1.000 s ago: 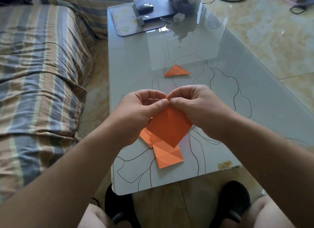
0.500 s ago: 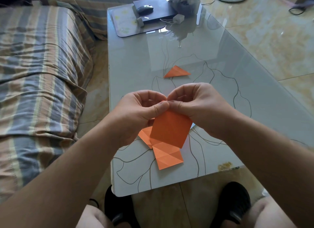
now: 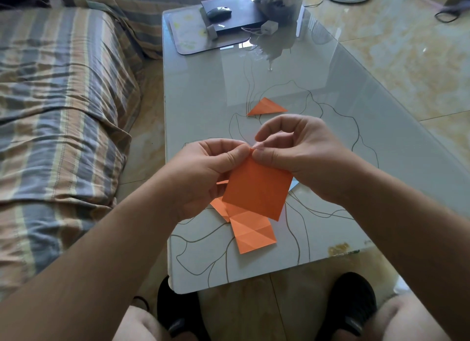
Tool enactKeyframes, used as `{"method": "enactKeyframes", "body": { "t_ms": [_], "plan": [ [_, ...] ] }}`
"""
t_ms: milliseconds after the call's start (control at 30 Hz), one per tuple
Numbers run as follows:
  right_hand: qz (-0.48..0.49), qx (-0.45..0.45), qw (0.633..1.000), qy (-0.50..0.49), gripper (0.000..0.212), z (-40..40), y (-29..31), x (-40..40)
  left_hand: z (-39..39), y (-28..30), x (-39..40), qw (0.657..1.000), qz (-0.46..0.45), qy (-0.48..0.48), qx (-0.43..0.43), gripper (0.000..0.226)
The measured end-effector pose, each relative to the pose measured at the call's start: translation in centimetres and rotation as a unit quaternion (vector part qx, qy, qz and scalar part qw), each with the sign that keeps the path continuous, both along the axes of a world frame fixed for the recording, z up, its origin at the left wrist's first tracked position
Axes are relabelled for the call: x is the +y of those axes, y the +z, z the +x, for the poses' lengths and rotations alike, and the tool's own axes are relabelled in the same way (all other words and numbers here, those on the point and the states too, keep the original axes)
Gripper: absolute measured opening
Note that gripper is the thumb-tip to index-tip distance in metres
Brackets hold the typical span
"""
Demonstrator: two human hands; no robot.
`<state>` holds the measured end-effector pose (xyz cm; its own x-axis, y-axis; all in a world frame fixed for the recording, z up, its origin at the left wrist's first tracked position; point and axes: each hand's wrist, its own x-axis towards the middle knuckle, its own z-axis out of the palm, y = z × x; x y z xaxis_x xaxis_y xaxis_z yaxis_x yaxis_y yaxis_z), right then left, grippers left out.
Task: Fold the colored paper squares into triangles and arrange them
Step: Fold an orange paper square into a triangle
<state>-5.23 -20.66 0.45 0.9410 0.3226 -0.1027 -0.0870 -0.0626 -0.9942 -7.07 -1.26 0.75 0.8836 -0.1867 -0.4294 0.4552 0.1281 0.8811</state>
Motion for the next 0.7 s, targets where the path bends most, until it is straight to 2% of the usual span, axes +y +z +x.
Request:
{"method": "enactKeyframes", "body": {
  "t_ms": [167,300,467,700],
  "plan": [
    [-0.054,-0.004,0.998,0.009,0.013,0.1,-0.2,-0.1,-0.2,0.0,-0.5,0.999,-0.026,0.036,0.000,0.027],
    [-0.070,0.008,0.998,0.000,0.011,0.4,0.1,-0.6,-0.2,0.1,-0.2,0.999,0.006,0.006,-0.033,0.021],
    [-0.059,0.021,0.998,0.006,0.012,0.6,0.4,-1.0,-0.2,0.0,0.2,0.999,0.003,-0.014,-0.052,0.034],
    [-0.050,0.027,0.998,0.034,0.012,0.7,0.6,-1.2,-0.2,-0.1,0.1,0.998,0.018,-0.024,-0.060,0.024]
  ]
}}
